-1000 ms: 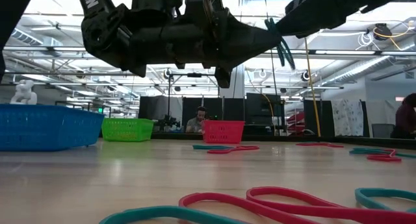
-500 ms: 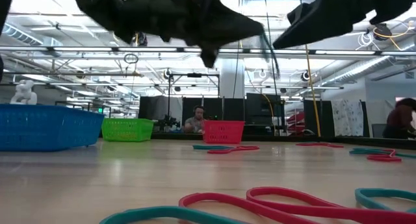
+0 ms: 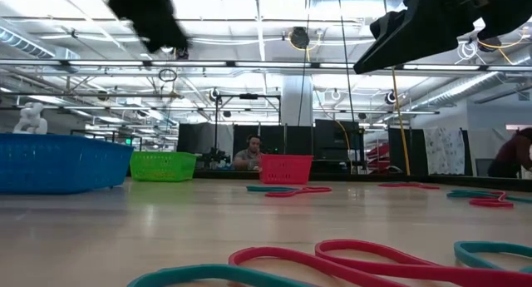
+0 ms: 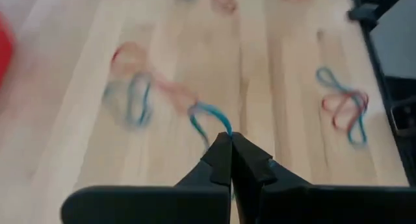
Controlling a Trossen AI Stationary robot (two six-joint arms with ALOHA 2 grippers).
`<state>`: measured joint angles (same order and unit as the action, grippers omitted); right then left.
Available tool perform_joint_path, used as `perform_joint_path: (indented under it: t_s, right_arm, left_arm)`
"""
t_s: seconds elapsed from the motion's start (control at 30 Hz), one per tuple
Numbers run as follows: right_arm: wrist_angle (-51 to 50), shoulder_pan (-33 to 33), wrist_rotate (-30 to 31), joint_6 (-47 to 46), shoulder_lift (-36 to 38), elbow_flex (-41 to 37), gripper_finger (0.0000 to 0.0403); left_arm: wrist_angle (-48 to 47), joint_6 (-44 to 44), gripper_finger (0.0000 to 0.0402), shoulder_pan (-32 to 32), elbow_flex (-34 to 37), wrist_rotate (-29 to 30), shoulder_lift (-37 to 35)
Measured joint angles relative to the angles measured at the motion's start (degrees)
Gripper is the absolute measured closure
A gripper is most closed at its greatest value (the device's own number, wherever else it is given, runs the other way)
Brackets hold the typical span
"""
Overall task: Sort rubber bands into baskets
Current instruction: Put the blue rubber band into the blue bin
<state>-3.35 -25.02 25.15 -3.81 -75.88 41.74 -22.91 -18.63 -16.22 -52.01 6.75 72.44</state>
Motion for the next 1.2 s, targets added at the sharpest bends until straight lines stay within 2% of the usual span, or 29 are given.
perform_joint_path:
  t_s: [0.23,0.4,0.63,0.93,1.07,1.2]
  right_arm:
    - [0.1,0.1,0.0,0.3,0.0,0.0,0.0282]
    - [0.1,0.1,0.0,0.4,0.0,0.0,0.0282]
    - [0.1,0.1,0.0,0.0,0.0,0.0,0.0282]
    - [0.1,0.1,0.0,0.0,0.0,0.0,0.0282]
    - [0.2,0.1,0.1,0.0,0.0,0.0,0.0282]
    - [0.2,0.1,0.0,0.0,0.0,0.0,0.0282]
  left_arm:
    - [-17.8,-11.7,0.04,-6.5,0.0,10.3,-14.1]
    - [-27.3,-16.7,0.04,-9.4,0.0,16.0,-20.3]
    - [-39.6,-26.8,0.04,-9.8,0.2,14.7,-21.2]
    - [-34.7,-29.1,0.04,-9.8,7.6,7.6,-19.8]
    - [-34.5,-29.1,0.0395,-9.8,9.9,7.0,-18.8]
    - [-34.2,-29.1,0.0372,-9.8,10.4,7.0,-18.1]
